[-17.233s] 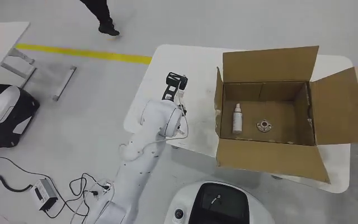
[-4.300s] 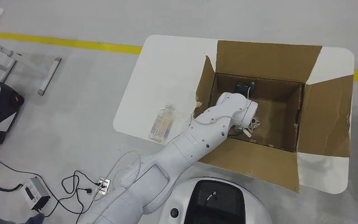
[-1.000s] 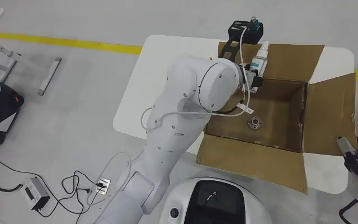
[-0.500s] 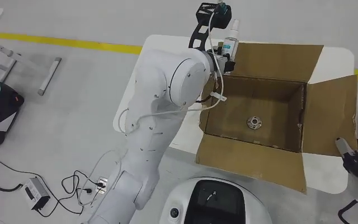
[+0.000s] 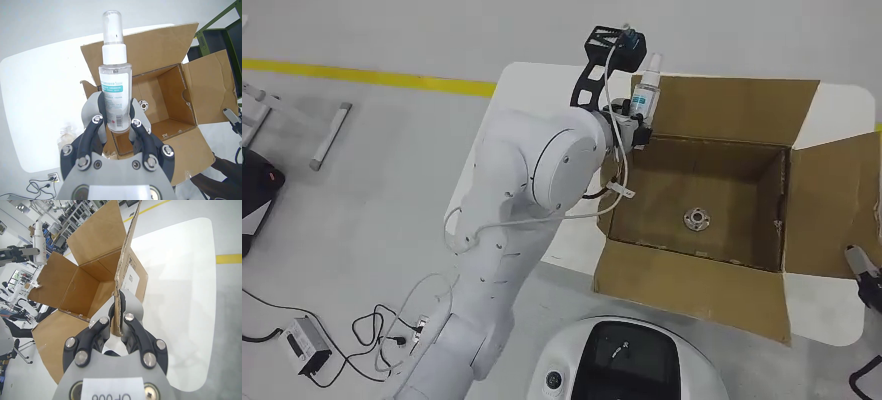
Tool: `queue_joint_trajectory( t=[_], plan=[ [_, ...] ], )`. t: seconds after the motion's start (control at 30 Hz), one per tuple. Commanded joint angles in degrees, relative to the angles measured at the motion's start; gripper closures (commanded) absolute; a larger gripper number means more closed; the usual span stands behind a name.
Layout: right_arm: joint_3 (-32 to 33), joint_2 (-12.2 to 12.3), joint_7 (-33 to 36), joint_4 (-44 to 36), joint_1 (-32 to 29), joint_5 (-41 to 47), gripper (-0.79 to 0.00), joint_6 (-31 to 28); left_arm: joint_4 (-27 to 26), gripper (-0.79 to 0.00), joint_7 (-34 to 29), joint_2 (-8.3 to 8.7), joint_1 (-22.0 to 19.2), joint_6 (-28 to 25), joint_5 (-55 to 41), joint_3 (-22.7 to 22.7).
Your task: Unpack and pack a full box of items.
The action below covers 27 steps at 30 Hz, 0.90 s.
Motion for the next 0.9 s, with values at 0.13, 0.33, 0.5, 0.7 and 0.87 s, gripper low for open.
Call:
queue_joint_trajectory(
  t=[0.13,0.33,0.5,0.7,0.87],
  plan=[
    [0.0,0.0,0.0,0.0,0.0,0.0,0.0,0.0,0.0,0.0,0.0,0.0,0.0,0.0,0.0,0.0],
    [0.0,0.0,0.0,0.0,0.0,0.0,0.0,0.0,-1.98,0.0,2.05,0.13,2.12,-2.47,-2.39,0.68],
    [0.0,0.0,0.0,0.0,0.0,0.0,0.0,0.0,-3.38,0.0,0.0,0.52,2.26,-2.88,-2.96,-1.4],
    [0.0,0.0,0.0,0.0,0.0,0.0,0.0,0.0,-5.54,0.0,0.0,1.64,3.2,-5.75,-3.34,-4.8],
    [0.0,0.0,0.0,0.0,0.0,0.0,0.0,0.0,-7.09,0.0,0.0,3.26,3.93,-8.97,-2.52,-8.99]
  ],
)
